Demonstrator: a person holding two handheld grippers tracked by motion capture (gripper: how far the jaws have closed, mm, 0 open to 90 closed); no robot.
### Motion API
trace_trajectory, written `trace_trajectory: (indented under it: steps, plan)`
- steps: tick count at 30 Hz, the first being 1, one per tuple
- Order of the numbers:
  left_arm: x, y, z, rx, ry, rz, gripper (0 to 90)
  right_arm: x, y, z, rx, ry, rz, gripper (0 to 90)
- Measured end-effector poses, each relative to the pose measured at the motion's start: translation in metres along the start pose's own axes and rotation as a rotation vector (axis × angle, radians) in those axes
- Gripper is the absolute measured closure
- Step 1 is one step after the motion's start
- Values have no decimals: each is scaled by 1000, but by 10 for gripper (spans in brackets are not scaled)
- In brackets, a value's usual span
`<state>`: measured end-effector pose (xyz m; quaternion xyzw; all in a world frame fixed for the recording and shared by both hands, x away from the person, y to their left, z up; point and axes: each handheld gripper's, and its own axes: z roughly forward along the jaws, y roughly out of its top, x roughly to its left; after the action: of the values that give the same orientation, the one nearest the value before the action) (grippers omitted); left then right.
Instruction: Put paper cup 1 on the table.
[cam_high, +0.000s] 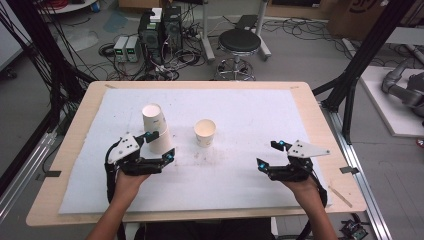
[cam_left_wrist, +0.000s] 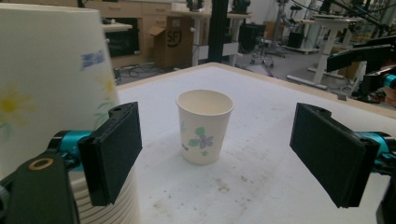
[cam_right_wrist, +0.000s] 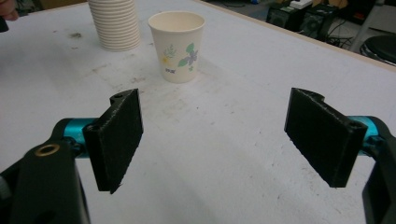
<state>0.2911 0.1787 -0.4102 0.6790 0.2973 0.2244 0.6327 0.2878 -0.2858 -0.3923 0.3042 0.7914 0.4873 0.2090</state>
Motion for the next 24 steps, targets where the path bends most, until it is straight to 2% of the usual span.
trace_trajectory:
  steps: [4, 7, 13, 24]
  plan:
    - [5, -1, -6, -1, 28, 9, 175, 1, 1, -1, -9, -7, -9, 198]
    - [8, -2, -10, -1, 26, 14, 179, 1, -1, 0, -9, -13, -10, 198]
    - [12, -3, -19, -18, -4, 14, 180, -2, 0, 1, -19, -6, 0, 198]
    - [14, -4, -27, -15, 17, 8, 180, -6, 4, 3, -34, -3, 5, 198]
